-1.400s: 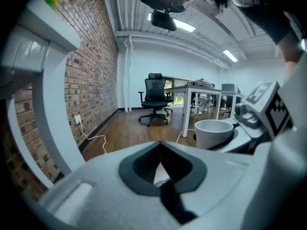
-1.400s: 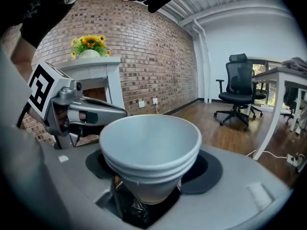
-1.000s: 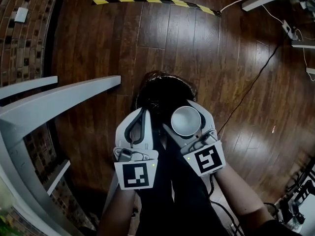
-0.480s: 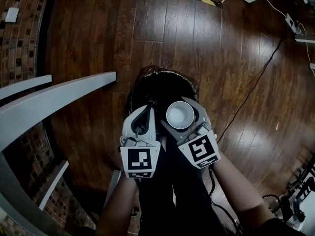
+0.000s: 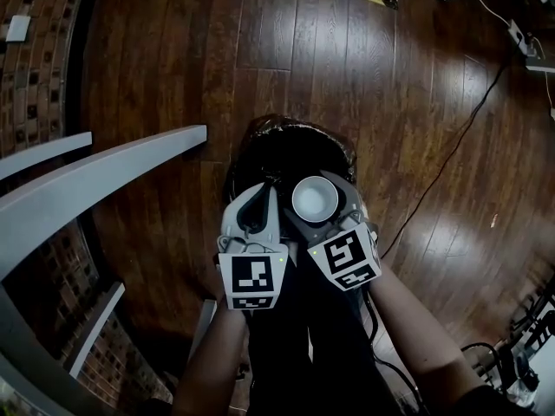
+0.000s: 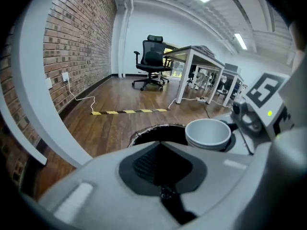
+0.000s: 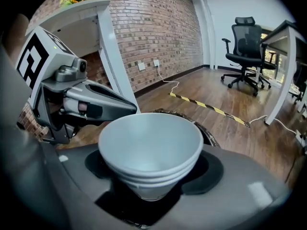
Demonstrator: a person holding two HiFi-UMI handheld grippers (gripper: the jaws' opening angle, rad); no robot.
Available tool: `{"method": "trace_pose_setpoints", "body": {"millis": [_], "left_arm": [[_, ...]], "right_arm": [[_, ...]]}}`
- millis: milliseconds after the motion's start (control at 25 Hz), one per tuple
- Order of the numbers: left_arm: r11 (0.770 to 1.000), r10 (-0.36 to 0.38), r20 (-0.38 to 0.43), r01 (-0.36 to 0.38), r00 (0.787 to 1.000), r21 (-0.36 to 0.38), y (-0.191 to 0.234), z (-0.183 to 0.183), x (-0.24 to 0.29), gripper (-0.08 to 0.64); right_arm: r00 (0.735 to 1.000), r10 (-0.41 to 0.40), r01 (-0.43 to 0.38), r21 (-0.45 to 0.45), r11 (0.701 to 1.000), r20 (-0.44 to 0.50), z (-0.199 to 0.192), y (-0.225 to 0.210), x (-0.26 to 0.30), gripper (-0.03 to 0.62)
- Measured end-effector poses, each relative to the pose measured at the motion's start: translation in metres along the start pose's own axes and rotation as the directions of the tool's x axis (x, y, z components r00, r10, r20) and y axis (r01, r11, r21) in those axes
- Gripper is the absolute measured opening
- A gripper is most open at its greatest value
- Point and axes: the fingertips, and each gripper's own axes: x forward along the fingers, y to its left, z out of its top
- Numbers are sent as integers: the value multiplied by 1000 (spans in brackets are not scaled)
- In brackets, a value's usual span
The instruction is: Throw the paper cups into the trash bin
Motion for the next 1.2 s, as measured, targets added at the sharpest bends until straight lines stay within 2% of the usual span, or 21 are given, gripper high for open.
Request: {"method": "trace_pose_setpoints", "body": {"millis": [240,480,680,920,1040,1200], "left_arm": [[1000,4,-4,-4,1000,3,1,1,-1,5],[1000,17,0,-17,1000,11,3,3,-4,5],[1000,22,4,-22,1000,20,2,7,-9,5],[998,27,55,-30,998,49,-1,38,-28,5],[997,44,89,-50,995,65,0,63,-43,5],[994,69,156,-81,985,76,4,106,-62,5]], "right_arm": [[999,17,-16,31,999,-41,-7,-4,3,411],[999,24,-23,65,998,-22,-6,-1,2,414],[1000,12,-12,59,998,-4,3,-1,-5,414],[999,6,-8,45,999,43,39,-1,-29,398],[997,-2,0,32,999,78,67,-1,-48,373],[990,-10,7,17,1000,140,110,-4,-74,370]]}}
